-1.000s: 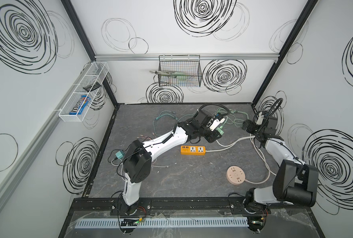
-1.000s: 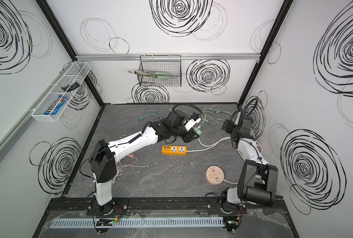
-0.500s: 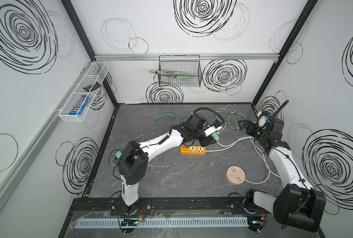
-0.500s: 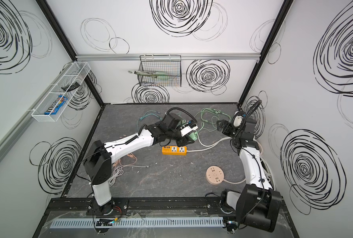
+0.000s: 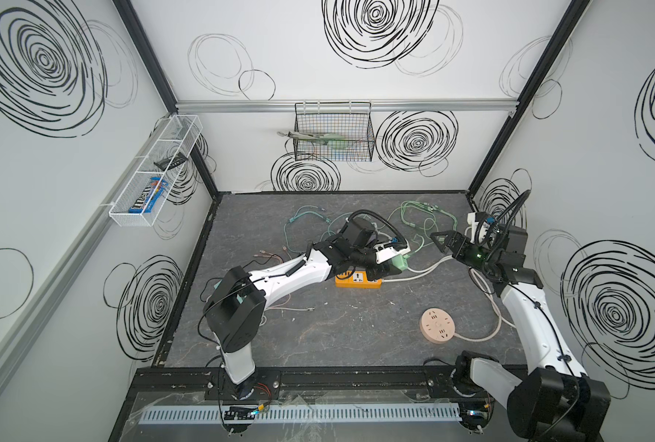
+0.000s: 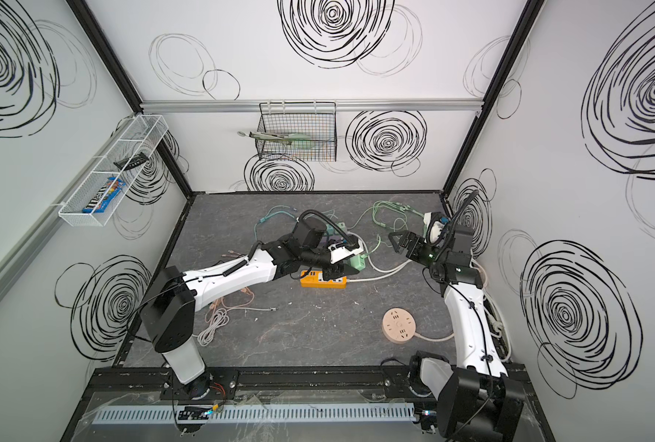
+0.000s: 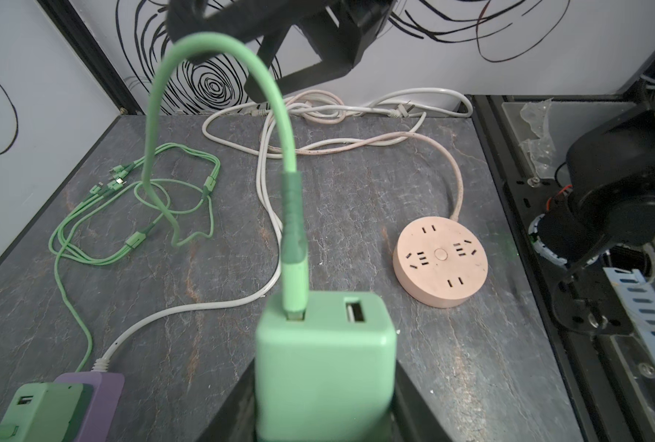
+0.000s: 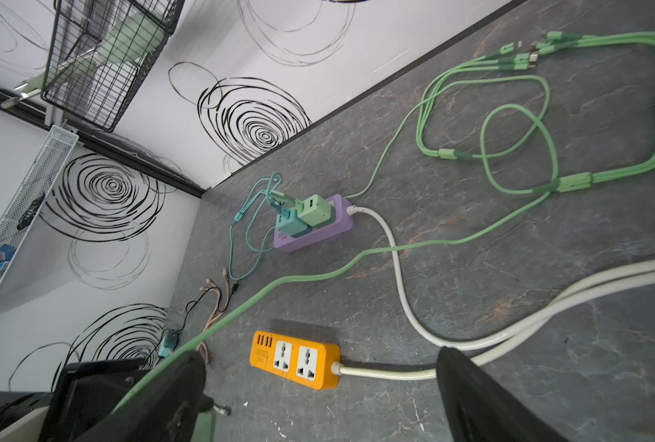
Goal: Insert the plug
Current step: 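Bring the right gripper to the green charger held by the left gripper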
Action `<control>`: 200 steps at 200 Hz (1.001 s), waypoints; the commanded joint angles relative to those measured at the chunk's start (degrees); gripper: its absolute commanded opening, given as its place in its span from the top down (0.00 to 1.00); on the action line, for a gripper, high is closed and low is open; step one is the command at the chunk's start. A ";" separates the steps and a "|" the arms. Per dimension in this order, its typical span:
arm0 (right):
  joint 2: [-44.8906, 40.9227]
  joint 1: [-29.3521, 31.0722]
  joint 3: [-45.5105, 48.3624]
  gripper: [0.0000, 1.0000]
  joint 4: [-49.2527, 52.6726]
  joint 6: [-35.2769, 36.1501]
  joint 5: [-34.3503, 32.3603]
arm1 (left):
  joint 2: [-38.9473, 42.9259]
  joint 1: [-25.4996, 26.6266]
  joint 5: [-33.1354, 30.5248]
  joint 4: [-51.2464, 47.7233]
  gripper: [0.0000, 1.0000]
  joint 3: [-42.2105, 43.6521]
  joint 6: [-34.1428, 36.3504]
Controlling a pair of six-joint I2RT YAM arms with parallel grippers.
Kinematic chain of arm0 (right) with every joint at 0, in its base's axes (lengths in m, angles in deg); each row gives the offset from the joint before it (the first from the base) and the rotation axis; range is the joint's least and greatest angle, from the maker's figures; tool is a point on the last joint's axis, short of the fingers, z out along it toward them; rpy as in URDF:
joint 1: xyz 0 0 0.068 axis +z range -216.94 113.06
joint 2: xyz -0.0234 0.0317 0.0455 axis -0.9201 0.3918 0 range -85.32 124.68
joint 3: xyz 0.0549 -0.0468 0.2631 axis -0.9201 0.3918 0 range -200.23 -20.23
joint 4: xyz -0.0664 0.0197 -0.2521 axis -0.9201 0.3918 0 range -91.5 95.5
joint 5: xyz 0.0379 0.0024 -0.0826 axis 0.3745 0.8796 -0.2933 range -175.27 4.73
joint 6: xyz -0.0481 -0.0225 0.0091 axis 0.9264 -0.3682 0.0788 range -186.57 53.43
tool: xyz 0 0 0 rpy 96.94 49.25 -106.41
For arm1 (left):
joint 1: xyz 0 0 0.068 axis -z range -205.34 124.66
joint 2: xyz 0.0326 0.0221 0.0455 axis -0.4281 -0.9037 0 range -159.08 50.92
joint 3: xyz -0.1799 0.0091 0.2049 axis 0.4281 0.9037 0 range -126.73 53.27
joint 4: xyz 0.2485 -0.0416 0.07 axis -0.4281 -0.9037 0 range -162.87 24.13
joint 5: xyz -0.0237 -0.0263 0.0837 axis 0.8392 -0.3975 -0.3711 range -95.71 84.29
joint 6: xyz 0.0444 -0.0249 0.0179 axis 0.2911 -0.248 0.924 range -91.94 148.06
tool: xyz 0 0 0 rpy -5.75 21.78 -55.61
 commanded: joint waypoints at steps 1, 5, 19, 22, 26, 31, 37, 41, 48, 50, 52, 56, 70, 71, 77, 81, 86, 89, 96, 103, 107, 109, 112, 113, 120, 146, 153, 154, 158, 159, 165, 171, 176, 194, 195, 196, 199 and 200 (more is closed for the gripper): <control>-1.60 1.29 -1.01 0.00 3.90 -0.44 5.29 | 3.83 0.50 0.95 8.46 1.00 3.70 6.74; -1.60 1.64 -1.06 0.00 4.28 -0.37 5.92 | 3.97 0.56 0.59 8.54 1.00 4.03 7.37; -1.60 2.94 -1.13 0.01 5.25 0.51 8.98 | 3.77 0.70 -0.36 6.96 1.00 3.61 9.63; -1.63 3.29 -1.14 0.02 5.41 0.67 9.47 | 3.69 0.74 -0.64 6.45 1.00 3.44 10.19; -1.62 3.85 -1.22 0.02 5.74 0.82 9.90 | 3.59 0.73 -0.99 5.98 1.00 3.30 10.97; -1.60 4.52 -1.40 0.02 6.05 1.15 10.41 | 3.58 0.86 -1.51 5.70 1.00 3.27 12.07; -1.60 5.64 -1.53 0.03 6.34 1.82 11.11 | 3.63 0.89 -2.04 5.36 1.00 3.41 13.65; -1.69 6.38 -1.68 0.03 6.45 2.20 11.39 | 3.72 0.99 -2.54 5.37 1.00 3.52 14.61; -1.84 7.78 -1.69 0.03 6.58 2.94 11.79 | 3.84 1.12 -3.51 5.76 1.00 3.93 16.00; -1.86 8.28 -1.69 0.03 6.53 3.15 11.92 | 3.85 1.10 -3.71 5.76 1.00 3.97 16.40; -1.82 8.62 -1.65 0.03 6.56 3.38 12.08 | 3.85 1.16 -3.89 5.74 1.00 3.98 16.74; -1.95 9.41 -1.64 0.04 6.49 3.73 12.28 | 3.89 1.20 -4.31 5.67 1.00 3.99 17.47; -2.00 11.46 -1.52 0.05 6.52 4.18 11.92 | 4.02 1.26 -5.06 6.19 1.00 3.90 18.71; -1.98 11.52 -1.52 0.05 6.56 4.20 11.94 | 4.02 1.31 -5.14 6.22 1.00 3.90 18.76; -2.03 12.02 -1.35 0.06 6.60 4.13 11.84 | 4.11 1.35 -5.63 6.73 1.00 3.90 18.98; -2.17 12.29 -1.34 0.06 6.83 4.13 11.59 | 4.19 1.28 -6.07 7.18 1.00 3.98 18.99; -2.34 12.45 -1.34 0.07 7.17 4.21 11.24 | 4.27 1.27 -6.61 7.64 1.00 4.07 18.95; -2.50 12.58 -1.34 0.07 7.44 4.26 10.93 | 4.29 1.29 -6.96 7.85 1.00 4.08 18.83; -3.02 12.64 -1.13 0.07 8.02 4.46 10.14 | 4.22 1.32 -7.58 8.16 1.00 4.08 18.77; -3.58 12.72 -1.00 0.08 8.38 4.65 9.20 | 4.25 1.29 -8.34 8.52 1.00 4.08 18.66; -3.97 12.72 -0.85 0.08 8.66 4.80 8.57 | 4.20 1.34 -8.66 8.65 1.00 4.07 18.60; -4.24 12.72 -0.65 0.09 8.86 4.94 8.22 | 4.20 1.28 -8.82 8.68 1.00 4.10 18.57; -4.35 12.74 -0.60 0.10 9.04 5.04 8.14 | 4.20 1.35 -9.01 8.71 1.00 4.09 18.56; -4.43 12.73 -0.44 0.11 9.01 5.07 8.12 | 4.20 1.31 -9.09 8.76 1.00 4.13 18.56; -4.70 12.96 0.07 0.15 9.00 5.45 8.45 | 4.20 1.28 -9.61 9.09 1.00 4.24 18.58; -2.81 15.07 -0.17 0.31 10.47 6.31 8.64 | 4.85 1.71 -10.89 11.09 1.00 5.61 18.95; -2.07 15.71 -0.33 0.33 10.56 6.37 8.81 | 5.16 1.86 -11.01 11.46 1.00 5.95 19.22; -2.01 15.84 -0.35 0.33 10.56 6.40 8.84 | 5.16 1.92 -11.01 11.54 1.00 5.98 19.28; -1.70 16.28 -0.48 0.33 10.57 6.48 8.96 | 5.24 1.92 -11.08 11.65 1.00 6.13 19.49; -1.61 16.39 -0.51 0.33 10.52 6.49 9.01 | 5.29 1.90 -11.08 11.76 1.00 6.16 19.51; -1.16 16.89 -0.70 0.33 10.54 6.55 8.96 | 5.54 1.97 -11.18 11.96 1.00 6.38 19.68; -0.80 17.52 -0.94 0.33 10.54 6.80 8.85 | 5.60 2.05 -11.34 11.96 1.00 6.45 19.85; -0.45 17.99 -1.18 0.32 10.80 7.06 8.66 | 5.68 2.06 -11.45 11.93 1.00 6.47 20.05; 1.11 19.24 -2.14 0.32 11.95 8.05 7.55 | 5.95 2.60 -12.56 11.99 1.00 6.87 21.39; 1.20 19.32 -2.22 0.32 12.00 8.11 7.52 | 5.95 2.59 -12.62 12.02 1.00 6.97 21.47; 1.34 19.36 -2.26 0.32 12.11 8.14 7.50 | 5.96 2.59 -12.70 12.04 1.00 7.02 21.50; 1.52 19.58 -2.43 0.33 12.32 8.24 7.19 | 6.05 2.66 -12.80 12.21 1.00 7.18 21.74; 1.67 19.62 -2.50 0.33 12.41 8.29 7.11 | 6.05 2.76 -12.83 12.27 1.00 7.21 21.77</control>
